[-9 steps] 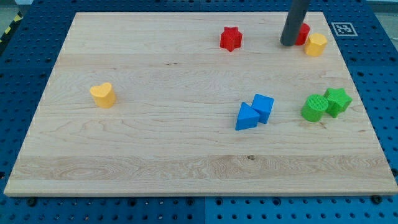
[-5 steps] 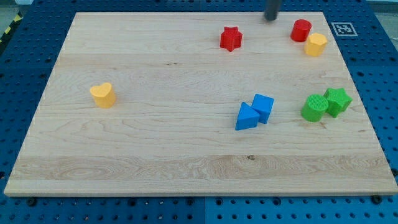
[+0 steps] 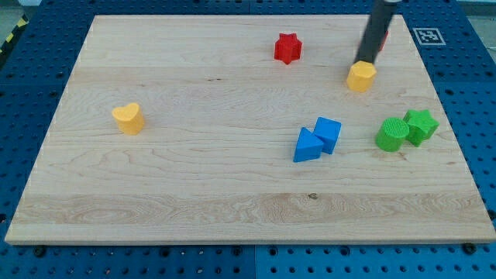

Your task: Push the red circle into the red star

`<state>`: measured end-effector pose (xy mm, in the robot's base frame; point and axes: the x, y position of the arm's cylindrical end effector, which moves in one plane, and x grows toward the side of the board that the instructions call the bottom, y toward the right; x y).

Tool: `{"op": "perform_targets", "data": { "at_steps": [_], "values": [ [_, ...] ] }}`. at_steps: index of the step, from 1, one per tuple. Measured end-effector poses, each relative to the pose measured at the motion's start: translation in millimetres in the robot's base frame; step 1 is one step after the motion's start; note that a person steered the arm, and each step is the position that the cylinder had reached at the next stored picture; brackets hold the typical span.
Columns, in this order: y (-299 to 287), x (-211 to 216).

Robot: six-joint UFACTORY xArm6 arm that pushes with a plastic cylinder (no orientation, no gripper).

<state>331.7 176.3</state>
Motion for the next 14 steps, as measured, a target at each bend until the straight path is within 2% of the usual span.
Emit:
{"op": "perform_targets", "data": {
  "at_steps": [1,2,3,4,5,6,7,9,10,12,13,14],
  "values": [
    [16,-7],
    [62,-28],
    [99,-66],
    [85,-105],
    [22,-94],
    [-3,-81],
    [32,-102],
    [145,-102],
    [136,-85],
    [17,-24],
    [-7,-19],
    [26,-36]
  ]
}}
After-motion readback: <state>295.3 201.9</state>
